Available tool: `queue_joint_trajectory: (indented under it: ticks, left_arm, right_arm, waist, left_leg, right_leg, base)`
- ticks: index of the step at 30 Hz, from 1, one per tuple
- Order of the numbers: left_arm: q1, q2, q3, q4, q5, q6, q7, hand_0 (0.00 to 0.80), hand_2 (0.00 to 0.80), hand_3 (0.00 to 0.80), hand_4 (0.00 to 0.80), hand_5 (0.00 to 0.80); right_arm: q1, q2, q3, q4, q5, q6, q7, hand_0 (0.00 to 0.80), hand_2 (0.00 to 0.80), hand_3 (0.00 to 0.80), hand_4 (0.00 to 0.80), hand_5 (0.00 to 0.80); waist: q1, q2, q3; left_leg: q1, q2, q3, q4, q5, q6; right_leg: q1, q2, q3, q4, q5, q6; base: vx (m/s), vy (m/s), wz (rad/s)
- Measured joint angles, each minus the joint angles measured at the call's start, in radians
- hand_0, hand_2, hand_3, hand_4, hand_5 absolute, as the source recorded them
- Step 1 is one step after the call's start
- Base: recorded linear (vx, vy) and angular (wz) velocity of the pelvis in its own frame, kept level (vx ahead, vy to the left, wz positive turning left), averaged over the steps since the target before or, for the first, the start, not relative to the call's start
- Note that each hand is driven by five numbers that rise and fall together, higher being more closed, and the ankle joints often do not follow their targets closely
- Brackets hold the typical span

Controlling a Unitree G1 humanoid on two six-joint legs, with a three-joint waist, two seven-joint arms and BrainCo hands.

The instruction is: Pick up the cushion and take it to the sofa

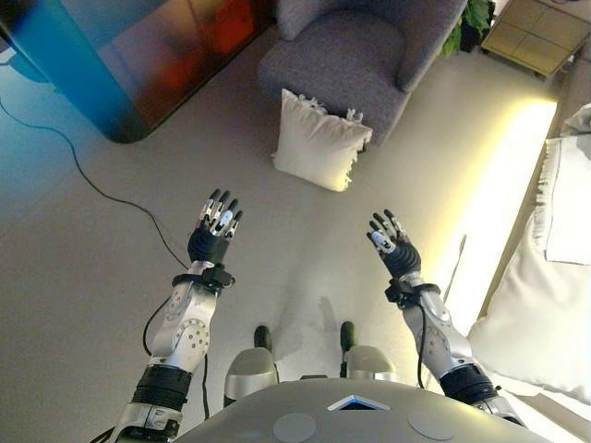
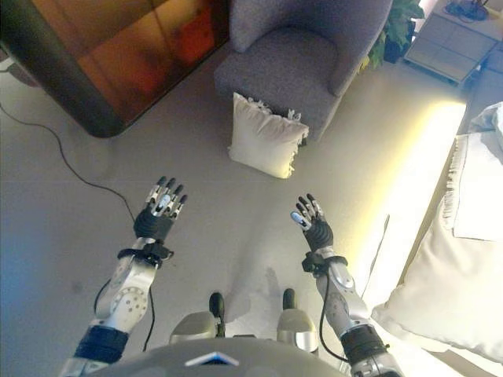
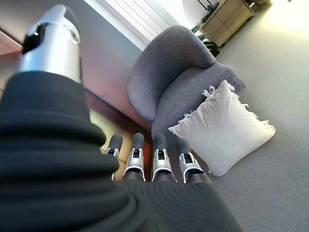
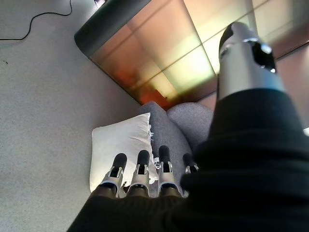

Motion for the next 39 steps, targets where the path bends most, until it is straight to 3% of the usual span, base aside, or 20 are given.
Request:
queue_joint_trajectory:
  ticks: [18, 23, 27, 30, 31, 32, 33, 35, 39]
  left_arm:
    - [0.010, 0.000, 0.000, 0.000, 0.000, 0.000, 0.002, 0.000, 0.000, 0.000, 0.000, 0.000]
    - [0.004, 0.006, 0.004, 0.000, 0.000, 0.001, 0.002, 0.000, 0.000, 0.000, 0.000, 0.000]
    - [-0.051, 0.009, 0.004, 0.025, 0.022, 0.003, -0.004, 0.000, 0.000, 0.000, 0.000, 0.000]
    - [-0.099, 0.009, 0.004, 0.049, 0.037, 0.014, -0.018, 0.000, 0.000, 0.000, 0.000, 0.000]
    - [-0.101, 0.011, 0.006, 0.048, 0.037, 0.019, -0.019, 0.000, 0.000, 0.000, 0.000, 0.000]
    - [-0.098, 0.005, 0.011, 0.047, 0.037, 0.023, -0.020, 0.000, 0.000, 0.000, 0.000, 0.000]
    - [-0.085, -0.005, 0.021, 0.051, 0.037, 0.029, -0.018, 0.000, 0.000, 0.000, 0.000, 0.000]
    - [-0.052, 0.011, 0.024, 0.029, 0.037, 0.029, -0.019, 0.000, 0.000, 0.000, 0.000, 0.000]
    - [-0.040, 0.055, 0.018, 0.040, 0.037, 0.025, -0.008, 0.000, 0.000, 0.000, 0.000, 0.000]
  right_arm:
    - [0.000, 0.003, 0.000, 0.000, 0.000, 0.001, 0.000, 0.000, 0.000, 0.000, 0.000, 0.000]
    - [-0.014, 0.004, -0.004, 0.001, 0.000, 0.001, 0.001, 0.000, 0.000, 0.000, 0.000, 0.000]
    - [-0.053, 0.008, -0.011, 0.005, 0.007, -0.001, 0.006, 0.000, 0.000, 0.000, 0.000, 0.000]
    - [-0.037, 0.028, -0.011, 0.005, 0.013, -0.001, -0.002, 0.000, 0.000, 0.000, 0.000, 0.000]
    - [-0.020, 0.035, -0.014, -0.005, 0.013, -0.003, -0.002, 0.000, 0.000, 0.000, 0.000, 0.000]
    - [-0.016, 0.027, -0.015, -0.019, 0.013, -0.006, -0.001, 0.000, 0.000, 0.000, 0.000, 0.000]
    - [-0.015, 0.020, -0.013, -0.019, 0.012, -0.004, -0.001, 0.000, 0.000, 0.000, 0.000, 0.000]
    - [0.025, 0.005, -0.016, -0.035, 0.010, -0.002, 0.003, 0.000, 0.000, 0.000, 0.000, 0.000]
    - [0.023, 0.003, -0.029, -0.035, 0.021, -0.010, 0.020, 0.000, 0.000, 0.000, 0.000, 0.000]
  waist:
    - [0.001, -0.002, 0.001]
    - [0.002, -0.003, 0.021]
    - [0.001, 0.024, 0.077]
    - [-0.001, 0.064, 0.113]
    - [-0.001, 0.058, 0.117]
    - [-0.002, 0.081, 0.129]
    - [0.000, 0.091, 0.133]
    - [-0.013, 0.080, 0.130]
    - [-0.037, -0.001, 0.132]
  left_leg:
    - [0.002, -0.001, 0.001, -0.004, 0.000, 0.000]
    - [-0.005, -0.001, 0.009, 0.018, -0.009, 0.010]
    - [-0.084, 0.000, -0.010, 0.146, -0.066, 0.041]
    - [-0.093, -0.009, -0.058, 0.177, -0.075, 0.060]
    - [-0.112, -0.039, -0.047, 0.280, -0.110, 0.103]
    - [-0.136, -0.042, -0.020, 0.371, -0.184, 0.116]
    - [-0.148, -0.036, -0.009, 0.387, -0.199, 0.127]
    - [-0.156, -0.040, -0.003, 0.369, -0.190, 0.141]
    - [-0.190, -0.084, -0.007, 0.347, -0.171, 0.156]
  right_leg:
    - [-0.001, 0.000, 0.000, 0.003, 0.000, 0.000]
    - [-0.038, -0.002, -0.009, 0.077, -0.016, 0.002]
    - [-0.170, -0.012, -0.038, 0.298, -0.014, 0.007]
    - [-0.279, -0.010, -0.037, 0.514, 0.069, 0.001]
    - [-0.308, -0.035, -0.033, 0.564, 0.069, 0.009]
    - [-0.332, -0.041, -0.032, 0.624, 0.058, 0.023]
    - [-0.344, -0.054, -0.034, 0.649, 0.038, 0.002]
    - [-0.356, -0.055, -0.038, 0.653, -0.030, -0.016]
    - [-0.349, -0.077, -0.029, 0.372, -0.074, 0.034]
  base:
    - [0.010, 0.027, 0.00]
    - [0.034, 0.139, -0.08]
    - [0.036, 0.204, -0.20]
    - [0.150, 0.187, 0.16]
    - [0.182, 0.082, 0.04]
    - [0.194, -0.001, -0.11]
    - [0.206, -0.068, -0.01]
    - [0.241, -0.126, 0.14]
    - [0.385, -0.172, -0.05]
